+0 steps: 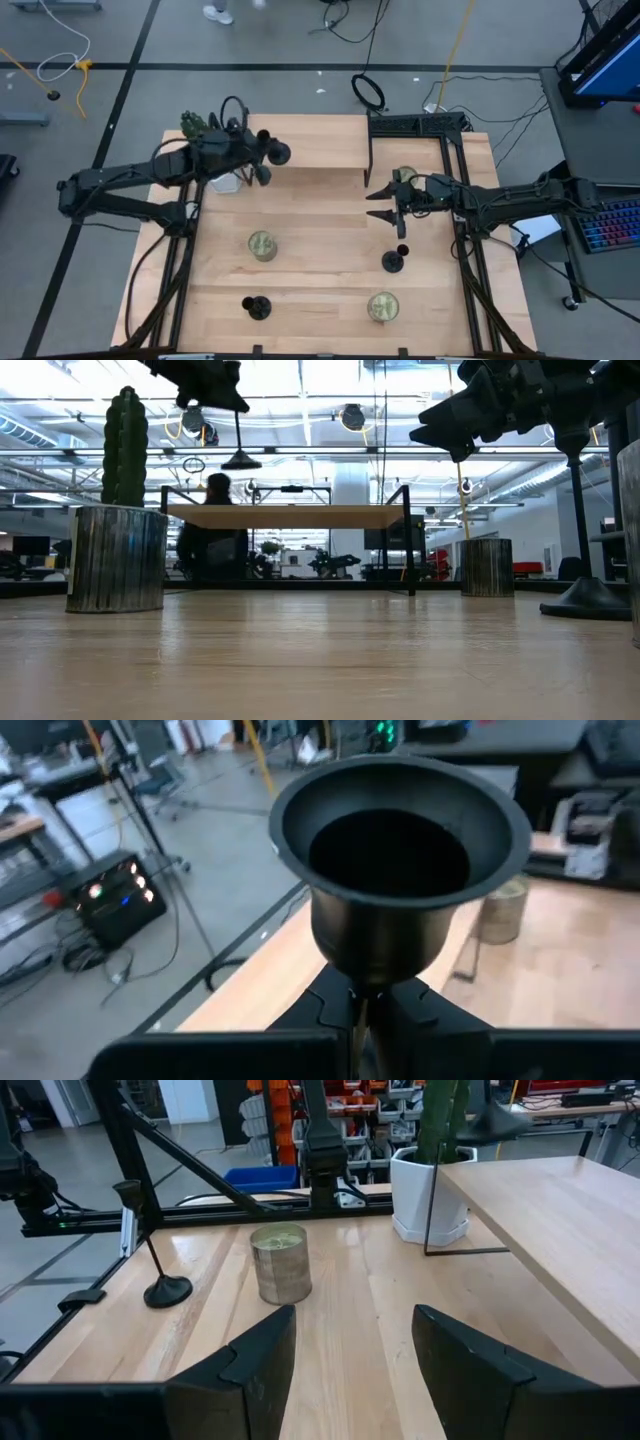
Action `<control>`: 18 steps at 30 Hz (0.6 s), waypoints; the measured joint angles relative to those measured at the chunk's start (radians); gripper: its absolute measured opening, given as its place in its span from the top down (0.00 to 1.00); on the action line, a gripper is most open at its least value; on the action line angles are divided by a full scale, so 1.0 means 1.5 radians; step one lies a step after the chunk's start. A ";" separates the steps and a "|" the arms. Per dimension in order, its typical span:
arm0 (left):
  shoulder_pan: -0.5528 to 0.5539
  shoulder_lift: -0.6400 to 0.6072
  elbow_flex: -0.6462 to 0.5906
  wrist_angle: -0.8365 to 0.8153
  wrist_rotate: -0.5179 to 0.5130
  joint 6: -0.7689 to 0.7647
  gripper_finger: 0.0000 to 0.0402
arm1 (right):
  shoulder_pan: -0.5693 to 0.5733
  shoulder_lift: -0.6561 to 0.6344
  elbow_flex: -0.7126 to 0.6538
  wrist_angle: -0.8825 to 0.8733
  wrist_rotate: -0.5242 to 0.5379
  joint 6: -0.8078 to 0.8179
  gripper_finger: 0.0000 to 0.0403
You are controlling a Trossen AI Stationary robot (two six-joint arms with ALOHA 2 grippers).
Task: Pick & Place candle stick holders
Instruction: Put the top black candle holder on the shelf
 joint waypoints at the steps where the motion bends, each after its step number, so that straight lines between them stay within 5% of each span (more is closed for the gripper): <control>1: 0.008 0.003 0.000 -0.003 0.000 -0.001 0.97 | 0.000 0.000 0.000 0.000 0.000 0.000 0.51; 18: 0.086 0.003 -0.001 -0.008 0.002 -0.022 0.97 | -0.001 0.000 0.000 0.000 0.067 0.000 0.51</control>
